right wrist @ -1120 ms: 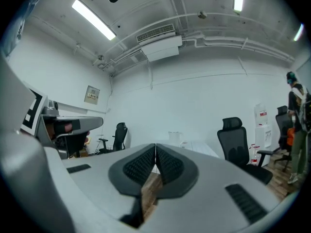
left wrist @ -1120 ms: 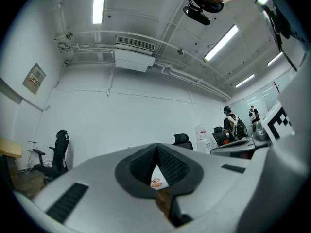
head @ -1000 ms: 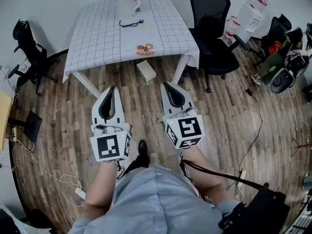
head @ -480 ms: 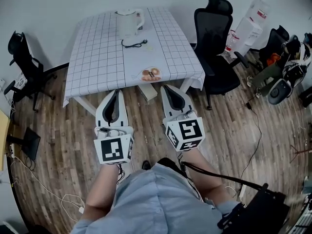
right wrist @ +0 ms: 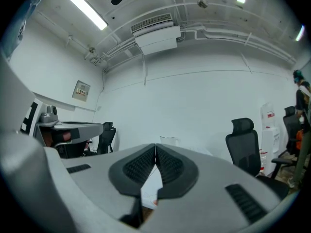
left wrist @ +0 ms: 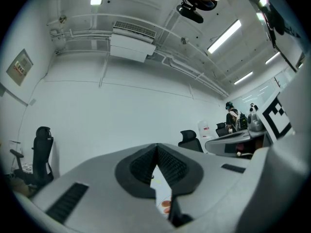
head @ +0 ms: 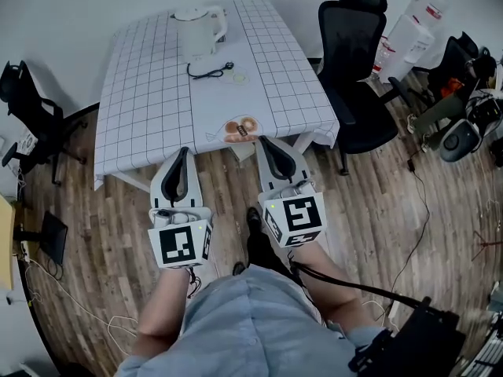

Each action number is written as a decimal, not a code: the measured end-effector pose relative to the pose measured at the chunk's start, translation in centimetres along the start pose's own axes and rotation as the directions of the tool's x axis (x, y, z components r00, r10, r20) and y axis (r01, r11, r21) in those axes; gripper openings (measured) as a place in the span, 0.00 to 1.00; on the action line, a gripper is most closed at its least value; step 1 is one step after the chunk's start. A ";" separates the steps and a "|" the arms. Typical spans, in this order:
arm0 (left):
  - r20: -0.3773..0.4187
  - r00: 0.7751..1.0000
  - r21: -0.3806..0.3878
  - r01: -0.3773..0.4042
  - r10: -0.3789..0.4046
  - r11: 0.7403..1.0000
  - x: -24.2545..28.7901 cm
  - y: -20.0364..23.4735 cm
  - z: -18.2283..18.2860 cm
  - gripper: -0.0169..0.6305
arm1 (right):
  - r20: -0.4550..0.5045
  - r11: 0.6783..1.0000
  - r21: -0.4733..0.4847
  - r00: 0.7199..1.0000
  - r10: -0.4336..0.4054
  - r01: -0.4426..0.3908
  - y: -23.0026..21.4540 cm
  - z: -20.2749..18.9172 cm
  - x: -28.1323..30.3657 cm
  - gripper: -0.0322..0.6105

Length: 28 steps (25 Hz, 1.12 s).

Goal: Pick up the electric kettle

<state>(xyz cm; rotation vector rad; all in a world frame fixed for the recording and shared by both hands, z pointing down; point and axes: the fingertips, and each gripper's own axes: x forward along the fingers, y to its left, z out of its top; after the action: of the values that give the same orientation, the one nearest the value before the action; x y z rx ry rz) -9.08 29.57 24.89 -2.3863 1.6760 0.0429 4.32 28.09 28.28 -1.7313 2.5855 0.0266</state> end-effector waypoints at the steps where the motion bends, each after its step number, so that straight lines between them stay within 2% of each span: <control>1: -0.005 1.000 0.006 -0.005 0.005 1.000 0.7 0.0 -0.3 0.03 | 0.000 1.000 0.000 1.000 0.005 -0.005 -0.5 -0.3 0.6 0.05; 6: -0.041 0.999 0.018 -0.035 0.036 0.999 7.7 1.6 -1.6 0.02 | -0.023 0.999 0.008 0.999 0.039 -0.039 -4.1 -0.8 7.5 0.05; 9: -0.041 0.997 0.034 -0.066 0.068 0.997 9.8 1.2 -2.5 0.03 | -0.022 0.997 0.016 0.997 0.072 -0.072 -5.8 -2.1 9.4 0.05; 14: -0.067 0.992 0.042 -0.104 0.107 0.994 14.4 2.6 -1.3 0.03 | -0.048 0.993 0.033 0.992 0.114 -0.113 -8.0 -0.8 14.0 0.05; 24: -0.040 0.984 0.110 -0.168 0.174 0.980 19.2 4.5 0.9 0.02 | 0.007 0.983 0.045 0.984 0.179 -0.179 -10.5 1.4 20.3 0.05; 28: -0.030 0.983 0.119 -0.176 0.181 0.977 20.6 5.4 0.4 0.03 | 0.026 0.980 0.038 0.981 0.192 -0.193 -10.5 1.6 22.4 0.05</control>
<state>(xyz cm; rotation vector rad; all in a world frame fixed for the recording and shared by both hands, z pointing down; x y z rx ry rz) -6.89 8.90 20.50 -2.1612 1.8538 -0.0716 5.52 3.43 25.94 -1.4535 2.7068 -0.0013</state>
